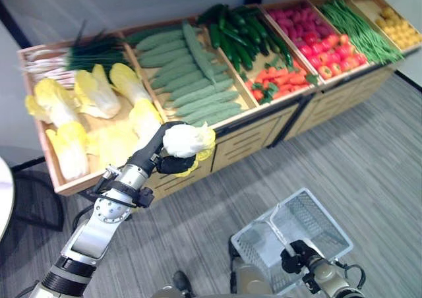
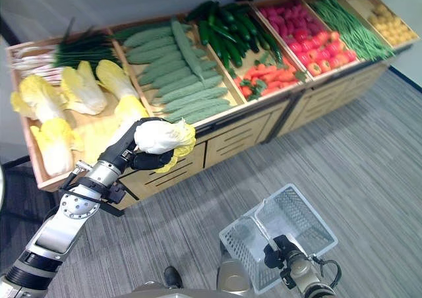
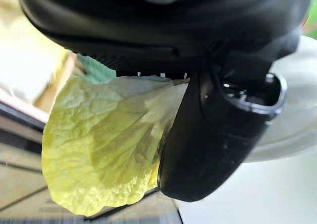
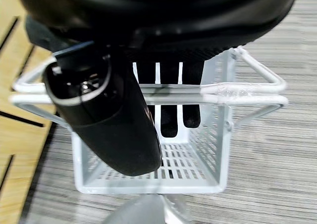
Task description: Get the vegetables into the basket
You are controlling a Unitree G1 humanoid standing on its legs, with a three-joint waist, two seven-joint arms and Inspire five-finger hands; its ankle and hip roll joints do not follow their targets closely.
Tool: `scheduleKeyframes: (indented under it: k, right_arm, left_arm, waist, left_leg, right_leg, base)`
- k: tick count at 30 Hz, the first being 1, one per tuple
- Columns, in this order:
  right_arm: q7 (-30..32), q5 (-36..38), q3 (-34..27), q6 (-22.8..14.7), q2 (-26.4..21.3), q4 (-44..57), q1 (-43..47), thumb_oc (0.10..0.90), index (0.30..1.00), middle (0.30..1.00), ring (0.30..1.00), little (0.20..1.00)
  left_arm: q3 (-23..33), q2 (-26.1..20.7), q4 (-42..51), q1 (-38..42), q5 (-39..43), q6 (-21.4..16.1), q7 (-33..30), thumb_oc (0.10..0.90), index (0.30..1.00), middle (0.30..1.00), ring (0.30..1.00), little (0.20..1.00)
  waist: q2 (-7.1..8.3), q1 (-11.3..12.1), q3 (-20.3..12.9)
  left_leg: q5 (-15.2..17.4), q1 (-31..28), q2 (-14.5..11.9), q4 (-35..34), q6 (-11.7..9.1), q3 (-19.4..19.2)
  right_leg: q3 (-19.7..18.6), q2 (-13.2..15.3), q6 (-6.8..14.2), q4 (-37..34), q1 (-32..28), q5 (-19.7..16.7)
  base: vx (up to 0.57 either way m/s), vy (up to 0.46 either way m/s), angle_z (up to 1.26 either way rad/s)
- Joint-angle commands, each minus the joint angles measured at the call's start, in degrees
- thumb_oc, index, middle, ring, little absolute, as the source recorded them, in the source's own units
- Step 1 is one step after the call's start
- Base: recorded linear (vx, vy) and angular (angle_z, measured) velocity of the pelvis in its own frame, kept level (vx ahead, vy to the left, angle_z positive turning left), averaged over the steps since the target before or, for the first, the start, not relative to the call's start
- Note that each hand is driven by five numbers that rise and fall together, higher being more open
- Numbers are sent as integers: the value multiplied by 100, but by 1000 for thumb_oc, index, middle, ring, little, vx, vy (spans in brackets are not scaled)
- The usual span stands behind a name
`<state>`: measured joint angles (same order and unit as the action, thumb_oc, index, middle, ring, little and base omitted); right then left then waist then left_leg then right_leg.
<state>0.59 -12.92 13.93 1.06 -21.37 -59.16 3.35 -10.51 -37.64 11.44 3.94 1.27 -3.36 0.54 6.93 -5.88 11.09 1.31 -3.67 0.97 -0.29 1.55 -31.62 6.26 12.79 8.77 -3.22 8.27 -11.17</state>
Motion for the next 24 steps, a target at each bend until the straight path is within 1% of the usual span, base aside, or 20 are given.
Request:
scheduleKeyframes:
  k: [1, 2, 3, 4, 5, 6, 7, 8, 9, 11, 15, 19, 24]
  right_arm:
    - [31, -26, 259, -134, -105, -43, 212, 400, 300, 300, 300, 300]
    - [31, -30, 276, -123, -68, -79, 246, 400, 300, 300, 300, 300]
    - [32, -31, 271, -125, -65, -83, 249, 400, 300, 300, 300, 300]
    - [16, -50, 299, -117, -43, -109, 298, 400, 300, 300, 300, 300]
    - [-1, -136, 364, -104, 41, -198, 370, 400, 300, 300, 300, 300]
    - [1, -139, 365, -108, 46, -208, 376, 400, 300, 300, 300, 300]
    - [-39, -225, 450, -106, 152, -295, 488, 400, 300, 300, 300, 300]
    - [-52, -259, 509, -109, 199, -342, 564, 400, 300, 300, 300, 300]
    - [-65, -283, 549, -114, 212, -340, 626, 400, 300, 300, 300, 300]
    - [-96, -273, 567, -123, 206, -325, 624, 400, 300, 300, 300, 300]
    - [-86, -253, 519, -106, 179, -312, 516, 400, 300, 300, 300, 300]
    - [-71, -239, 427, -104, 144, -327, 406, 400, 300, 300, 300, 300]
    - [-70, -249, 390, -117, 111, -323, 309, 400, 300, 300, 300, 300]
  left_arm:
    - [259, -16, 637, 451, 387, -524, -180, 400, 300, 300, 300, 300]
    - [204, -28, 665, 469, 598, -528, -97, 400, 300, 300, 300, 300]
    - [201, -33, 662, 477, 608, -528, -92, 400, 300, 300, 300, 300]
    - [170, 12, 626, 479, 850, -520, -22, 400, 300, 300, 300, 300]
    - [140, 95, 625, 438, 1210, -485, 83, 400, 300, 300, 300, 300]
    - [142, 92, 624, 438, 1215, -486, 87, 400, 300, 300, 300, 300]
    - [238, 149, 620, 309, 1278, -462, 115, 400, 300, 300, 300, 300]
    - [293, 159, 627, 221, 1288, -451, 135, 400, 300, 300, 300, 300]
    - [352, 160, 629, 134, 1263, -443, 144, 400, 300, 300, 300, 300]
    - [386, 150, 652, 78, 1270, -446, 177, 400, 300, 300, 300, 300]
    - [326, 212, 650, 63, 1261, -426, 163, 400, 300, 300, 300, 300]
    - [261, 218, 654, 72, 1217, -405, 188, 400, 300, 300, 300, 300]
    - [278, 181, 672, 15, 1166, -382, 185, 400, 300, 300, 300, 300]
  waist:
    - [-159, 92, -285]
    - [-190, 159, -282]
    - [-192, 160, -273]
    - [-219, 201, -278]
    - [-280, 329, -329]
    - [-280, 326, -322]
    - [-226, 539, -376]
    - [-189, 618, -392]
    - [-146, 674, -421]
    - [-100, 652, -444]
    - [-99, 586, -448]
    - [-170, 488, -420]
    - [-298, 415, -374]
  left_leg:
    - [399, 321, -371, 447, -245, 831]
    - [367, 326, -430, 440, -262, 727]
    - [371, 321, -437, 443, -266, 732]
    - [364, 328, -478, 444, -271, 653]
    - [472, 249, -554, 417, -336, 572]
    - [475, 241, -557, 418, -339, 574]
    - [435, 229, -628, 449, -379, 248]
    - [415, 227, -657, 458, -392, 134]
    - [392, 223, -681, 478, -404, 28]
    - [392, 187, -669, 528, -427, 29]
    - [457, 124, -627, 567, -419, 120]
    - [483, 61, -623, 554, -447, 178]
    - [414, 3, -746, 537, -529, 194]
  right_leg:
    - [132, 414, 506, 310, 10, -179]
    - [433, 530, 500, 372, -34, -166]
    - [441, 525, 499, 372, -44, -162]
    - [682, 616, 480, 375, -92, -153]
    - [1151, 757, 549, 375, -273, -72]
    - [1158, 753, 549, 365, -288, -75]
    - [1904, 1001, 586, 364, -436, -220]
    - [2161, 1086, 601, 309, -504, -328]
    - [2328, 1137, 620, 282, -548, -412]
    - [2260, 1139, 623, 344, -508, -496]
    - [2311, 1171, 623, 406, -567, -518]
    - [2341, 1130, 623, 398, -641, -420]
    - [2265, 996, 573, 398, -651, -162]
  base:
    - [-85, -44, -22]
    - [-69, -36, -25]
    - [-60, -20, -30]
    - [-5, 40, -29]
    - [-5, 40, -29]
    - [-54, 8, -104]
    - [-85, -44, -83]
    - [-86, -75, -100]
    - [29, -76, -72]
    - [80, -63, -97]
    - [77, -52, -46]
    - [54, -71, -2]
    - [73, -94, 9]
